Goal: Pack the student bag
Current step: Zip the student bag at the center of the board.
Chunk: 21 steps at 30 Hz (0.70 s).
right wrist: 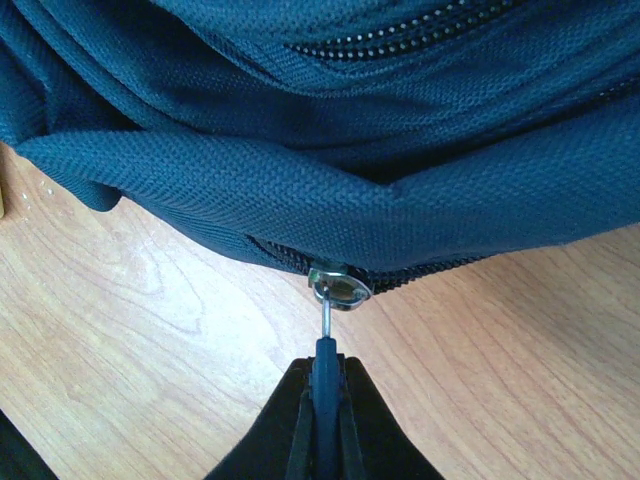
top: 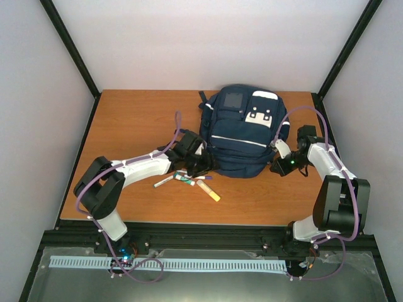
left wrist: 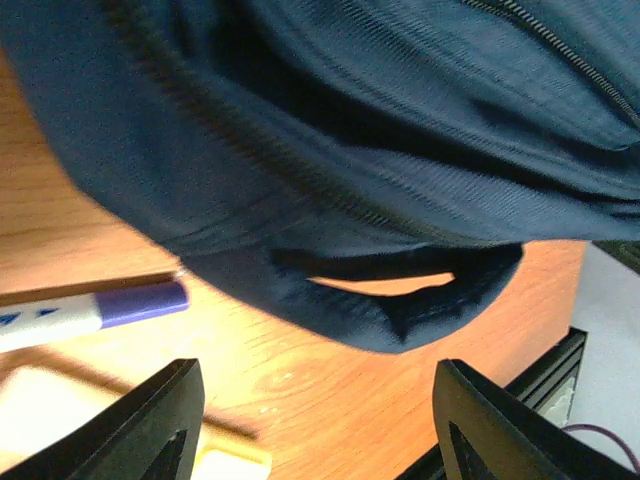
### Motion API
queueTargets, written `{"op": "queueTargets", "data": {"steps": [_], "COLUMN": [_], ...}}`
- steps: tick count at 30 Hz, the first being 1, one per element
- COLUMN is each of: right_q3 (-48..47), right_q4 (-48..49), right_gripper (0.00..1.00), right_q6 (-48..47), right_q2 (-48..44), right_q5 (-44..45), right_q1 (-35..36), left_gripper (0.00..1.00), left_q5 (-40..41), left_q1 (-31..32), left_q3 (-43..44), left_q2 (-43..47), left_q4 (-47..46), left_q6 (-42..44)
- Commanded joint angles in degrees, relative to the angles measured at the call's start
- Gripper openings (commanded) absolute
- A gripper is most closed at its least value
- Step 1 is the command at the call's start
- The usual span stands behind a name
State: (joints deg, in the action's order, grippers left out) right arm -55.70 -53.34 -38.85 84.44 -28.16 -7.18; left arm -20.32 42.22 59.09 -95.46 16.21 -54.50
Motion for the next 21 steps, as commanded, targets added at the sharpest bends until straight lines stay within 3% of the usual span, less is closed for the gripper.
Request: {"op": "queueTargets", "data": {"steps": [1, 10, 16, 21], "right_q3": [0.4, -0.7, -0.8, -1.3], "right_q4": [0.2, -0.7, -0.8, -1.3], "right_gripper": [0.03, 0.03, 0.03, 0.03], "right_q6": [0.4, 0.4, 0.4, 0.2], "right_q2": [0.0, 0.3, 1.0, 1.6], "right_q5": [-3.0, -4.1, -4.6, -5.1], "right_q1": [0.6, 0.5, 0.5, 0.5], "left_gripper": [0.65, 0.57, 0.57, 0.47], "left_q5": [-1.2, -2.8, -3.6, -4.8], "left_q1": [1.7, 5.1, 7.5, 7.9], "left_q3": [4.2, 10.6, 13.8, 14.9], "left_q2": [-3.5, -10.6, -14.1, -16.5], "left_q4": [-4.9, -5.2, -3.8, -3.3], "left_q6": [-3.0, -4.4, -3.7, -4.0]}}
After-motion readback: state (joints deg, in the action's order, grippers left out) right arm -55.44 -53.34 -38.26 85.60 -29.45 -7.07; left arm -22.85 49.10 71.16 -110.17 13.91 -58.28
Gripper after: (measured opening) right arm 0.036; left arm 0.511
